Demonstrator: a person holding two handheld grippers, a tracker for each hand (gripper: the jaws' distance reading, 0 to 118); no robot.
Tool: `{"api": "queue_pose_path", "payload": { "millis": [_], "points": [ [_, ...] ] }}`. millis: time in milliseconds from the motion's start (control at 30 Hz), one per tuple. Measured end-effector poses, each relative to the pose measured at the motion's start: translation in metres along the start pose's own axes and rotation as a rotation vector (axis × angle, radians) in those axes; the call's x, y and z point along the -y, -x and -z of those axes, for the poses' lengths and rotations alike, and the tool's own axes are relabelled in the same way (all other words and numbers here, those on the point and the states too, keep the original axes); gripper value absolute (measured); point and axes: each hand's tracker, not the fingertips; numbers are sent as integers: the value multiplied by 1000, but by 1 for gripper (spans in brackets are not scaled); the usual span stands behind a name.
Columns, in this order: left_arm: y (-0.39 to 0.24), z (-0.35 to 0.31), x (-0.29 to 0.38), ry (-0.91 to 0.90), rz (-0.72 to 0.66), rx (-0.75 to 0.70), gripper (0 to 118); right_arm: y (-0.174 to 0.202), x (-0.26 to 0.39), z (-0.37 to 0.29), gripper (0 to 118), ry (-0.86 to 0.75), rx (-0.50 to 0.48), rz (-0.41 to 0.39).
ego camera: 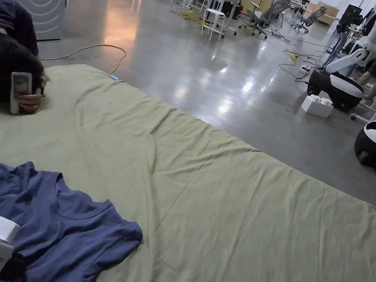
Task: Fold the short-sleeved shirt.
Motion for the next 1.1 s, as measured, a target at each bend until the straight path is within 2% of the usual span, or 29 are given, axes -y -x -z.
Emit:
{"api": "queue_pose_path", "payload": {
  "millis": [33, 67, 200, 367, 433, 833, 1100],
  "points": [
    [-4, 0, 1, -4, 19, -9, 20, 1, 1, 1, 4, 4, -2, 1],
    [-10, -2, 3, -4, 32, -17, 11, 2, 2, 2, 4, 8, -6, 3],
    [-16, 0, 5, -8, 60, -36, 5, 9, 4, 0, 4, 13, -17, -13],
    [-11, -18, 1, -131, -7, -49, 4, 10, 4, -1, 4, 10, -25, -18],
    [-8, -32, -7, -195, -95, -13, 3, 9, 3, -3, 4, 5, -26, -12],
    [-31, -145, -86, -544, -70, 51, 3, -6, -13, -17, 4, -53, -17, 15],
    [-114, -236, -150, -726, 27, 182, 3, -35, -25, -37, 4, -98, 15, 49]
  ]
}}
